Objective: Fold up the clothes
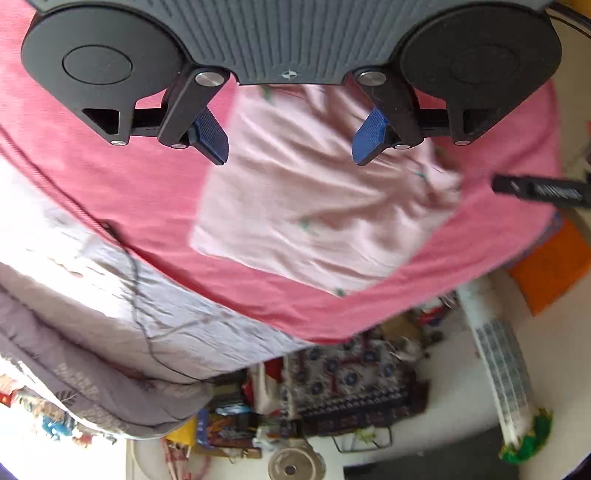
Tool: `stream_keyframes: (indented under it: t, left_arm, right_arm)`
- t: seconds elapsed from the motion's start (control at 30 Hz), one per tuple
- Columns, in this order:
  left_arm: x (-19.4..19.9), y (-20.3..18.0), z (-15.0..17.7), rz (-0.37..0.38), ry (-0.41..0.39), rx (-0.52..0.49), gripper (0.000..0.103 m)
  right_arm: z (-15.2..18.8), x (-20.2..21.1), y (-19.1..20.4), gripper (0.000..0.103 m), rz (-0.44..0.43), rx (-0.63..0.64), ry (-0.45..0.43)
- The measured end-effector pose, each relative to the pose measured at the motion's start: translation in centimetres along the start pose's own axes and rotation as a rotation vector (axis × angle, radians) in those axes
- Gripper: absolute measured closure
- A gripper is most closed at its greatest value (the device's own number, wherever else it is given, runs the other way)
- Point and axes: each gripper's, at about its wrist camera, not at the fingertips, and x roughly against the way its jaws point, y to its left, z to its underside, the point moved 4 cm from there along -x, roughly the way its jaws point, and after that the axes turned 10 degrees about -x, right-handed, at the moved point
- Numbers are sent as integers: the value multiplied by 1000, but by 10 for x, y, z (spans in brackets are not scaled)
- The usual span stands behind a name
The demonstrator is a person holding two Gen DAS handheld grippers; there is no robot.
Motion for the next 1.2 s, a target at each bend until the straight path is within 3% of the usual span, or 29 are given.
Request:
stream_keyframes:
  t: [0.07, 0.13, 0.27, 0.4, 0.47, 0.57, 0.7, 0.83, 0.87, 1.0, 1.1, 1.2]
  left_arm:
    - [-13, -22, -9, -38, -17, -116, 0]
    - [-29, -30, -12, -128, 0, -177, 0]
    - [-58, -10, -13, -235, 94, -125, 0]
    - [-56, 16, -12, -212, 107, -25, 0]
    - [-49, 21, -11, -200, 105, -17, 1]
    - [-29, 9, -7, -123, 54, -65, 1]
    - [-16, -28, -4, 21, 12, -201, 0]
    - [-38, -55, -4, 7, 47, -287, 0]
    - [-40, -55, -5, 13, 57, -277, 0]
    - [-43, -39, -10, -13, 59, -175, 0]
    - [-54, -19, -9, -35, 96, -94, 0]
    - [-56, -7, -6, -164, 123, -98, 1]
  right_arm:
    - [12, -10, -5, 30, 2, 38, 53]
    - [25, -12, -2, 40, 6, 85, 99]
    - [56, -15, 1, 56, 17, 88, 207]
    - [63, 8, -3, 59, -45, 20, 196]
    - [55, 25, -3, 60, -63, -7, 128]
    - [33, 47, 3, 60, -78, 41, -21]
    - [17, 27, 20, 62, 38, 247, -90]
    - [33, -3, 41, 68, 65, 480, -78]
    - [38, -10, 45, 76, 73, 537, -75]
    - [35, -11, 43, 92, 87, 523, -96]
    - [35, -5, 39, 95, 94, 490, -103]
    - [42, -2, 40, 96, 89, 483, -80]
